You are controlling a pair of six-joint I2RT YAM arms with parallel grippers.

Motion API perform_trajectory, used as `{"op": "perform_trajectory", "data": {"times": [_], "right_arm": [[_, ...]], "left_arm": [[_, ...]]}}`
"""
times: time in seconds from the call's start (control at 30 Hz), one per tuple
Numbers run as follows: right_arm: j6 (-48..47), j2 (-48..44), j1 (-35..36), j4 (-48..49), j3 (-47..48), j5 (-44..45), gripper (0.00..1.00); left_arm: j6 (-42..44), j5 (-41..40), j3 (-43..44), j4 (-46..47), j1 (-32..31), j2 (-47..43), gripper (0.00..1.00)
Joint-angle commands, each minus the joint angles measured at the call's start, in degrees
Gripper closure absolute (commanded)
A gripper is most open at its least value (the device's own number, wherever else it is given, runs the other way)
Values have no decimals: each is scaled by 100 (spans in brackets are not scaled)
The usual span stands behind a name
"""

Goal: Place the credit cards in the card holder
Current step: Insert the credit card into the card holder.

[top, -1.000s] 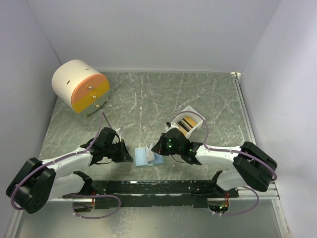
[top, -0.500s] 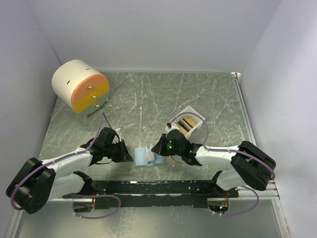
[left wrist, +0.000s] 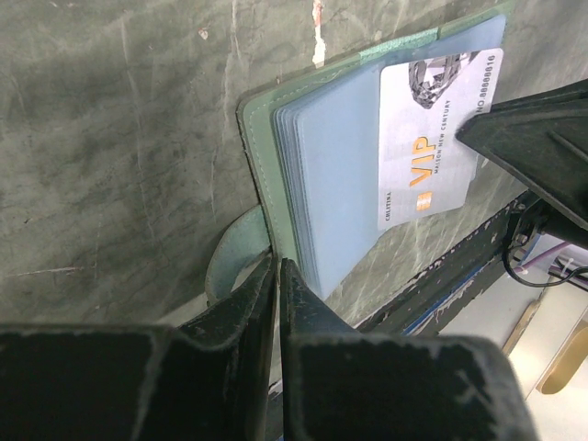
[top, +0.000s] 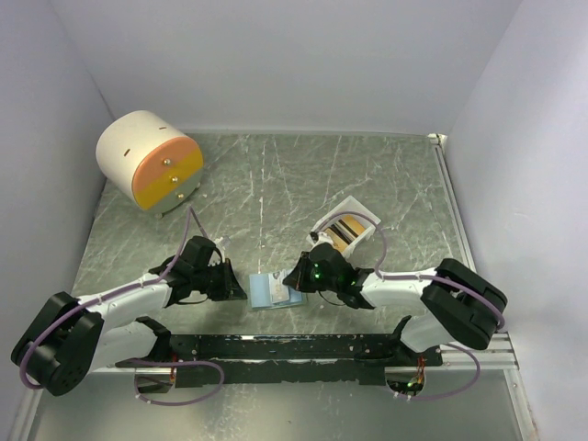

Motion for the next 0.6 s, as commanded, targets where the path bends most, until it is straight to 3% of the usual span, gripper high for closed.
{"op": "perform_trajectory", "data": {"times": [0.0, 0.57], "right_arm": [[-402, 249, 16, -260, 73, 13, 100], [-731, 389, 16, -263, 178, -102, 97]], "left_arm": [[68, 30, 62, -11, 4, 102, 83], [89, 21, 141, 9, 3, 251, 83]]}}
